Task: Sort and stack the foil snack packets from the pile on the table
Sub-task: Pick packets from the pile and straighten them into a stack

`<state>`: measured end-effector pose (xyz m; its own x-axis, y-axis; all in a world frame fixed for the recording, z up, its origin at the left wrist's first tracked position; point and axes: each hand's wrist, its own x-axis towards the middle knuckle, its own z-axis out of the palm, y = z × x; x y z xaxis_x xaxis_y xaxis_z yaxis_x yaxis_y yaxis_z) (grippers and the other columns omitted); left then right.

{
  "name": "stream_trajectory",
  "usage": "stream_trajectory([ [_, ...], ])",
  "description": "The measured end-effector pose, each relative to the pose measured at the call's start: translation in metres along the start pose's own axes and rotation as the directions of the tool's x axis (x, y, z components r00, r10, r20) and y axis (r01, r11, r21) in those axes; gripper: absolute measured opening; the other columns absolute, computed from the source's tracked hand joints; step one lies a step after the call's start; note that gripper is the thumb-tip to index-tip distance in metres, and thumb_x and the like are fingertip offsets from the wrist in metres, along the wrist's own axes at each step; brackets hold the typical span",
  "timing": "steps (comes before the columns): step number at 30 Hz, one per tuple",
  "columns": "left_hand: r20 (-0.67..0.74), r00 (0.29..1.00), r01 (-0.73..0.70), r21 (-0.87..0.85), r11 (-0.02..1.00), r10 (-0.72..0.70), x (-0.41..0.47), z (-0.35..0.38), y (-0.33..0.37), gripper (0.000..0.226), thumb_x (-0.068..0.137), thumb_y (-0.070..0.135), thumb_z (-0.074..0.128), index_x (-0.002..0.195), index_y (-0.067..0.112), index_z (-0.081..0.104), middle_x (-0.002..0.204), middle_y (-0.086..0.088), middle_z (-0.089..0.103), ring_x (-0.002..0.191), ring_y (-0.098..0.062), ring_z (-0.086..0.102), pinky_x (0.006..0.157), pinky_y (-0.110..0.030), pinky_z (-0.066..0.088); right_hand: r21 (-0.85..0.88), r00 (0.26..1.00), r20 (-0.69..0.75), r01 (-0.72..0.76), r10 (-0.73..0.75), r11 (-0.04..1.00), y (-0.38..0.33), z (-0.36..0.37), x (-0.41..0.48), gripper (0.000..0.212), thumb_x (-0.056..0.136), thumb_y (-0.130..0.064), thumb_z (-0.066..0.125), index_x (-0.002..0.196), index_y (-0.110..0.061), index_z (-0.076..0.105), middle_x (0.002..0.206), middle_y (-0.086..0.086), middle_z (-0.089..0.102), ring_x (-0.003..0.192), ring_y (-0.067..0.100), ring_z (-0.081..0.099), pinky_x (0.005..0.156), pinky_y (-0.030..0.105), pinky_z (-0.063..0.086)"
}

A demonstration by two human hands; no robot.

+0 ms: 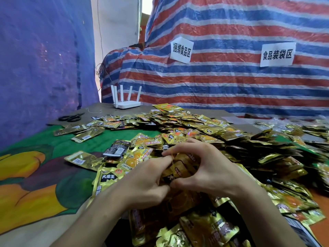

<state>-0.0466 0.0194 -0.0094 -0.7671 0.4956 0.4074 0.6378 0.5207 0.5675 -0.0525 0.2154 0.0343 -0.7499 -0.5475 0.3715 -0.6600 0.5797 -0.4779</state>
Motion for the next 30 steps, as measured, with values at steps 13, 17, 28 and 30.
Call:
stream_trajectory([
  [13,-0.158,0.987,-0.052,-0.175,0.983,0.024,0.003,0.0,0.0,0.047,0.067,0.027,0.088,0.096,0.046,0.055,0.089,0.024,0.069,0.075,0.006,0.064,0.063,-0.011,0.047,0.092,1.0,0.009,-0.028,0.028,0.995,0.004,-0.003,0.0,0.056,0.059,-0.046,0.087,0.111,-0.037,0.07,0.113,-0.017,0.056,0.103,0.009,0.064,0.084,0.037,0.058],
  [17,-0.195,0.981,-0.037,-0.156,0.987,0.006,0.004,0.0,-0.001,0.033,0.062,0.033,0.082,0.082,0.042,0.056,0.075,0.023,0.065,0.064,0.004,0.057,0.057,-0.011,0.042,-0.099,0.997,-0.062,0.043,-0.049,0.994,0.001,0.001,-0.002,0.043,0.063,-0.05,0.08,0.103,-0.037,0.071,0.127,-0.025,0.041,0.124,0.004,0.046,0.09,0.039,0.055],
  [28,-0.228,0.972,-0.066,-0.046,0.997,0.054,0.002,0.0,-0.002,0.021,0.066,0.031,0.084,0.083,0.022,0.075,0.087,0.01,0.062,0.08,-0.016,0.062,0.067,-0.044,0.05,-0.145,0.968,-0.194,0.129,-0.156,0.981,-0.001,0.008,-0.002,0.032,0.065,-0.056,0.075,0.09,-0.036,0.076,0.134,-0.027,0.045,0.122,0.003,0.05,0.09,0.042,0.053],
  [30,-0.256,0.966,-0.066,-0.06,0.996,0.048,0.003,-0.001,-0.002,0.02,0.066,0.033,0.083,0.08,0.024,0.071,0.085,0.01,0.061,0.076,-0.016,0.061,0.065,-0.045,0.05,-0.108,0.965,-0.209,0.137,-0.157,0.985,0.001,0.01,-0.001,0.031,0.065,-0.049,0.075,0.091,-0.034,0.077,0.133,-0.025,0.049,0.122,0.006,0.051,0.091,0.043,0.053],
])
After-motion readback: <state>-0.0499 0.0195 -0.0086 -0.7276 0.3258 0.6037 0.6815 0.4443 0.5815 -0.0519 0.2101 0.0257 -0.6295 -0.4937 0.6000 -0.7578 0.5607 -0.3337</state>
